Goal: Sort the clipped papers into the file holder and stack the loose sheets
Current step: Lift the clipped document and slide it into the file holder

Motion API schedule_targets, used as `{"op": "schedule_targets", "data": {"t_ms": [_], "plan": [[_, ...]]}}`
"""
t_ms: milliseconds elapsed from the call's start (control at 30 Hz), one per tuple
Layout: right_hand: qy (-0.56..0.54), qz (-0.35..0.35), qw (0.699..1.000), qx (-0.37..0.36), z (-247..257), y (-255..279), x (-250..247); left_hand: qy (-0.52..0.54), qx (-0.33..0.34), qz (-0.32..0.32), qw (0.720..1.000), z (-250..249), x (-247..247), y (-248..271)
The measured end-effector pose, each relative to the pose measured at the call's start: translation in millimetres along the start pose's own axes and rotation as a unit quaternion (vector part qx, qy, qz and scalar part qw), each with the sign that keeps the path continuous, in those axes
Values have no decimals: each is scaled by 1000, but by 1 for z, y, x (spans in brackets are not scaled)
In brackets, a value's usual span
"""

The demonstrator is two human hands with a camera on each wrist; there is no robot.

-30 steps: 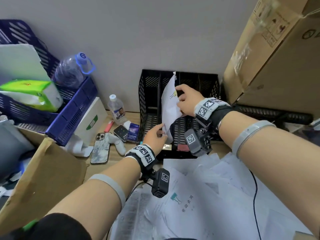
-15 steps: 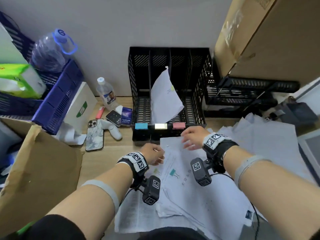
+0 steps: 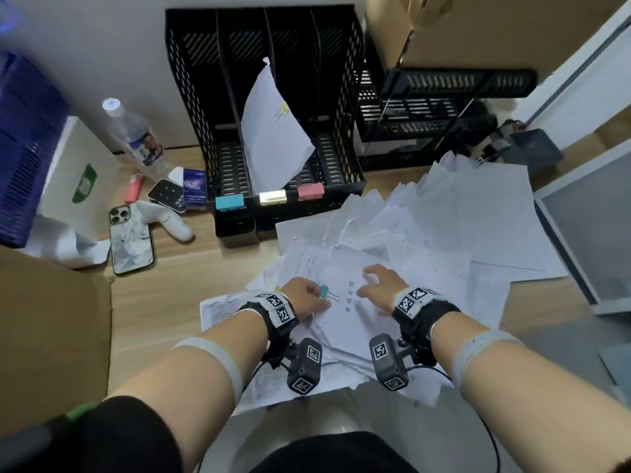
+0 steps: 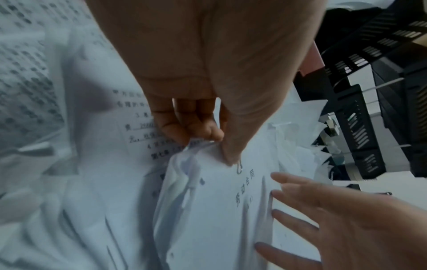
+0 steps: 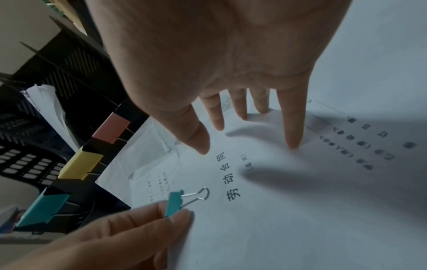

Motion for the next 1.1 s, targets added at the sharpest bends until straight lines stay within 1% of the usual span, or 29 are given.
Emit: {"op": "schedule_targets", "data": {"t_ms": [67, 133, 200, 233, 367, 433, 600, 700, 800, 900, 1000, 1100], "plan": [[43, -21, 999, -7, 1, -3, -4, -5, 28, -19, 999, -6, -1, 3], [87, -70, 994, -20, 6, -4, -17, 11, 43, -27, 999, -10, -7, 5], [103, -122, 986, -52, 16, -6, -34, 30, 54, -25, 998, -11, -20, 8], [99, -133, 984, -62, 22, -5, -43, 38, 59, -24, 997, -10, -28, 9], [75, -110, 987, -89, 43, -5, -57, 73, 70, -44, 994, -6, -64, 18], [63, -107, 986, -110, 53, -5, -57, 79, 60, -74, 992, -3, -80, 23], [37, -57, 987, -145, 73, 3, -43, 113, 21, -161, 980, 15, -114, 35], [25, -57, 986, -152, 84, 6, -41, 140, 2, -208, 968, 22, -131, 42], [6, -63, 984, -167, 94, 10, -40, 219, -28, -199, 955, 31, -138, 46], [-20, -64, 981, -183, 109, 17, -43, 320, -57, -178, 929, 39, -139, 51], [-49, -70, 975, -204, 131, 25, -48, 350, -66, -156, 921, 40, -138, 61], [-88, -74, 967, -226, 161, 31, -50, 404, -62, -118, 905, 43, -136, 68]]}}
Point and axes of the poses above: each hand's wrist, its own y-axis away from the middle knuckle, its own x-axis out of the palm, z = x × y, the point moved 6 cm from there along -y, towards the middle knuckle, and after that the axes turned 5 degrees about -z, right-handed, at the moved point
